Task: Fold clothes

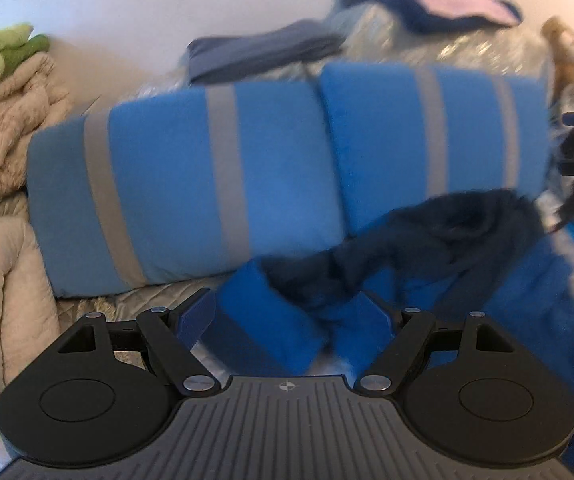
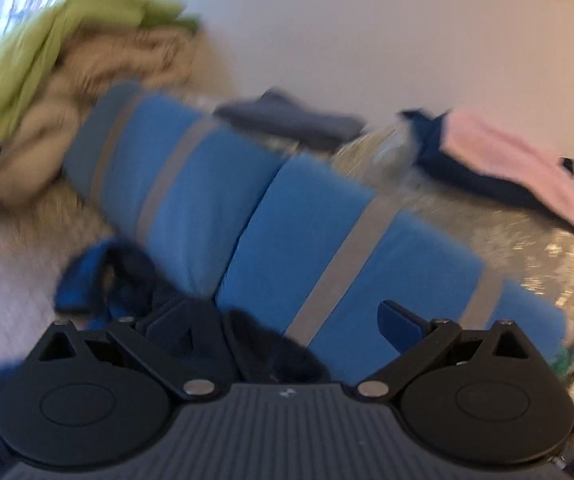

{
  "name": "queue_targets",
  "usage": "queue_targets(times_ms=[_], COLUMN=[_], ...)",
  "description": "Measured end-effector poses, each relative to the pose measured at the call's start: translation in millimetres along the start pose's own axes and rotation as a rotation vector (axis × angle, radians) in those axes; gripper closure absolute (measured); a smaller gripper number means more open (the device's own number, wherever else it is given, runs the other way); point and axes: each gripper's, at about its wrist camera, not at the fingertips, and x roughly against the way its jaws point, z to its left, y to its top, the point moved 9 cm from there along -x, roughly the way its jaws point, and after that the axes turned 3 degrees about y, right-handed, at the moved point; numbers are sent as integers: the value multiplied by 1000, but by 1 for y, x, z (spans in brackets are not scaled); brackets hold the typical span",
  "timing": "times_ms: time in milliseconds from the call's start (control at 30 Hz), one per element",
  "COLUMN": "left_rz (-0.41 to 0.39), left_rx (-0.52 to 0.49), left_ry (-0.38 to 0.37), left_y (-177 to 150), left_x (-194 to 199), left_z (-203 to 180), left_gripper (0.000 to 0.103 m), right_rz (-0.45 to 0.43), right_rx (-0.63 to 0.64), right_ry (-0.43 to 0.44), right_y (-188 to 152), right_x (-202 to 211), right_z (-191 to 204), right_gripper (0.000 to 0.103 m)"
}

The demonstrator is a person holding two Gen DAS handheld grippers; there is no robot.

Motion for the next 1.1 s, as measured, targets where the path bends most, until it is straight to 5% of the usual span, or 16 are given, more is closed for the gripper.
queue_targets(times_ms=[300,467,667,833,967,1100], left_rz=[9,3,-47,-96,-149,-140], left_rx=[54,-35,-94,-204,-20,213], left_ry=[4,-2,9,109,49,110], left_y=[-64,-93,-113,-117,-103,-86], left_x=[-82,-114,-138,-155,-153,-160], left_z=[16,4,-21,-42,-42,-30], left_gripper=[27,27,27,27,27,28], right_rz=[113,120,64,51,37,28], right_rx=[130,75,-20,-71,-71,-50], right_ry=[-6,-26,-9,31,77,113], right_y=[-71,-88,-89,-88,-85,-83], right_x=[-145,-196,-202,-191,-177,-164], right_z=[16,21,36,50,65,79], right_gripper=[11,16,15,14,11,11])
